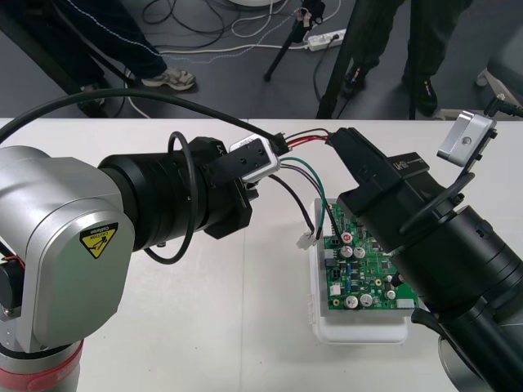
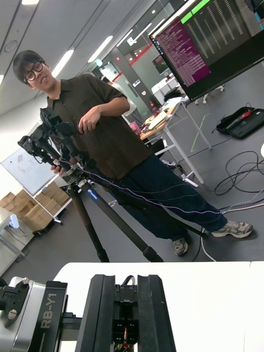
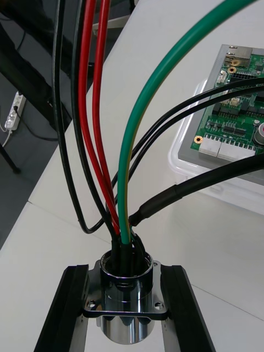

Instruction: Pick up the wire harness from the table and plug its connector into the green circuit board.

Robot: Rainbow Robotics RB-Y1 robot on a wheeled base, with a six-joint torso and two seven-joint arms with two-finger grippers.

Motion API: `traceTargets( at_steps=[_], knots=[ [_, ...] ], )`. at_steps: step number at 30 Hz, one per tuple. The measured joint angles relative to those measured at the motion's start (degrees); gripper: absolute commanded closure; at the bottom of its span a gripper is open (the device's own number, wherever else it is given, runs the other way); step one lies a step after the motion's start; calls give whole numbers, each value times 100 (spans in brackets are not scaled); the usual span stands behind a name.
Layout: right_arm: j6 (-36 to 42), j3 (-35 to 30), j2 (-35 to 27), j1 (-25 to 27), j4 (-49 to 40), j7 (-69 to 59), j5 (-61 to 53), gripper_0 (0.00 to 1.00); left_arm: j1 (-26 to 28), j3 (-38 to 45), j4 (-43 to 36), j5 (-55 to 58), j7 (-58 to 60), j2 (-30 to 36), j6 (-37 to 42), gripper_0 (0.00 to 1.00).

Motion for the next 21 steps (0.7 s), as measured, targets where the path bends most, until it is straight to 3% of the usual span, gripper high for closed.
traceTargets(
  at_steps=[8,9,10,11,12,21],
  knots=[
    [-23,0,0,-1,0,0,0,100,0,0,12,0,0,0,2,100],
    [-38,0,0,-1,0,0,0,100,0,0,20,0,0,0,7,79],
    [-54,0,0,-1,0,0,0,100,0,0,31,0,0,0,14,48],
    [-64,0,0,-1,0,0,0,100,0,0,47,0,0,0,28,5],
    [-75,0,0,-1,0,0,0,100,0,0,65,0,0,0,43,0],
    [-81,0,0,-1,0,0,1,100,0,0,141,0,0,0,148,0]
  ],
)
